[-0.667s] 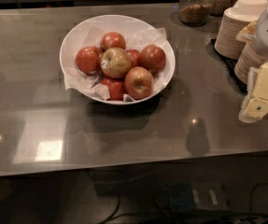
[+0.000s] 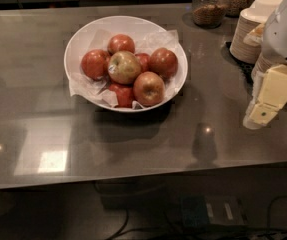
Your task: Pick apple from white bowl
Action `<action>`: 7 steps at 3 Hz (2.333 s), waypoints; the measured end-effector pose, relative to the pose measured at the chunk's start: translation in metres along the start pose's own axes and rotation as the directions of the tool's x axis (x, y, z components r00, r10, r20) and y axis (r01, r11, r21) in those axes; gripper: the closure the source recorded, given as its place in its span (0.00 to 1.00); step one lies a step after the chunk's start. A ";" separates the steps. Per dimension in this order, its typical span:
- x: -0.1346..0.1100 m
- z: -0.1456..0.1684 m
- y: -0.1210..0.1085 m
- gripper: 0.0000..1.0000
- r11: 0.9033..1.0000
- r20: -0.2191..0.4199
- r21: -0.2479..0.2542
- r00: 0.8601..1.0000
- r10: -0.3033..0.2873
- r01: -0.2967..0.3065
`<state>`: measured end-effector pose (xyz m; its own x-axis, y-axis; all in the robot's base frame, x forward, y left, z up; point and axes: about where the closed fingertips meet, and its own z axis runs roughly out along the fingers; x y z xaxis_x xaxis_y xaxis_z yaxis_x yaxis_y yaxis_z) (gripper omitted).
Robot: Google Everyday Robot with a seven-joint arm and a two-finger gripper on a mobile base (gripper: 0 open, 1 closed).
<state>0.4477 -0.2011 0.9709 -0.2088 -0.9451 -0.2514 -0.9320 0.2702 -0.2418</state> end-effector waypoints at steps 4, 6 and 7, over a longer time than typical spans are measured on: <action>-0.142 0.038 -0.013 0.00 0.988 0.323 0.025 0.934 -0.150 0.150; -0.178 0.061 -0.030 0.00 0.977 0.388 0.033 0.898 -0.206 0.210; -0.201 0.081 -0.059 0.00 0.965 0.412 0.019 0.878 -0.245 0.260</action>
Offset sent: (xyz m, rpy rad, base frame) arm 0.0575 0.1572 0.0056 0.2874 -0.1059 0.2612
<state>0.5684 -0.0122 0.9596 0.1668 -0.8202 -0.5472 -0.9485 0.0181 -0.3164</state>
